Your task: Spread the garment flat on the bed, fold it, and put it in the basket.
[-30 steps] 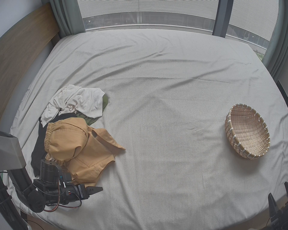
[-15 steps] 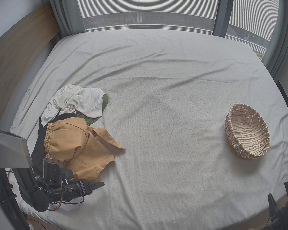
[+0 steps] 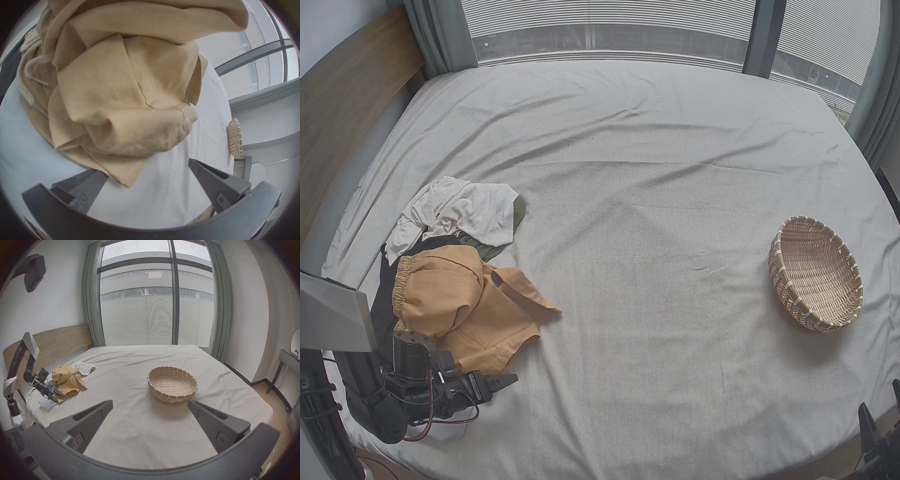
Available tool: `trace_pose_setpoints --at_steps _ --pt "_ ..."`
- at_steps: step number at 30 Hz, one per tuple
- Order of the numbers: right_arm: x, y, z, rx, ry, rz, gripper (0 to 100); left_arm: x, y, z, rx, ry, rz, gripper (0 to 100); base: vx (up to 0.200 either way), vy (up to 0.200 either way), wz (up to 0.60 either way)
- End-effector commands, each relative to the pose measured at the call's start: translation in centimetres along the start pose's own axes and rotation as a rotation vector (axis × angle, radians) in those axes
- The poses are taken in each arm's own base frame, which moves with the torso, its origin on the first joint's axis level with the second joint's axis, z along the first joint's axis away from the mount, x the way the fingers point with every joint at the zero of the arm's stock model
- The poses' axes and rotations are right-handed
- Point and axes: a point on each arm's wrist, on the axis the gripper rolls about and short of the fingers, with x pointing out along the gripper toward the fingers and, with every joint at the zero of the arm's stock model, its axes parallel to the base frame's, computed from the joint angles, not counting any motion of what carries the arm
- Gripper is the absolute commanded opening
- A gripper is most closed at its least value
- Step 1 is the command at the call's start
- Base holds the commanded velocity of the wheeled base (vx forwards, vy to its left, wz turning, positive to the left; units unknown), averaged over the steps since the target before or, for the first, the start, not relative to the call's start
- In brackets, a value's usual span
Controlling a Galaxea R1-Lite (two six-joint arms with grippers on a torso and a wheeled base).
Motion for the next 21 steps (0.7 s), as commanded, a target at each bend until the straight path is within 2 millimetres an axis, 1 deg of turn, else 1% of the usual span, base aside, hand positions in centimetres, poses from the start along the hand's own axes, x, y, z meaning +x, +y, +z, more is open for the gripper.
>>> trace_pose_setpoints --at_steps 1,7,9,15,21 --pt "0.1 0.0 -0.5 0.0 0.013 0.001 100 0.1 -0.1 0.0 -0.006 -0.003 -0.005 0 0.0 0.0 0.0" --pt "0.1 0.0 -0.5 0.0 0.013 0.001 100 0.1 -0.7 -0.6 -0.037 0.018 -0.033 0 0.0 0.0 0.0" --pt "0.1 0.0 -0.5 0.0 0.011 0.001 100 0.2 -1.0 -0.5 -0.032 0.009 -0.049 0 0.0 0.0 0.0" --pt "0.1 0.0 -0.5 0.0 0.013 0.001 100 0.8 -1.3 -1.2 -0.016 -0.002 -0.064 0 0.0 0.0 0.0" --pt "0.1 0.0 -0.5 0.0 0.013 0.001 100 -0.3 -0.9 -2.2 -0.022 0.021 -0.037 0 0.0 0.0 0.0"
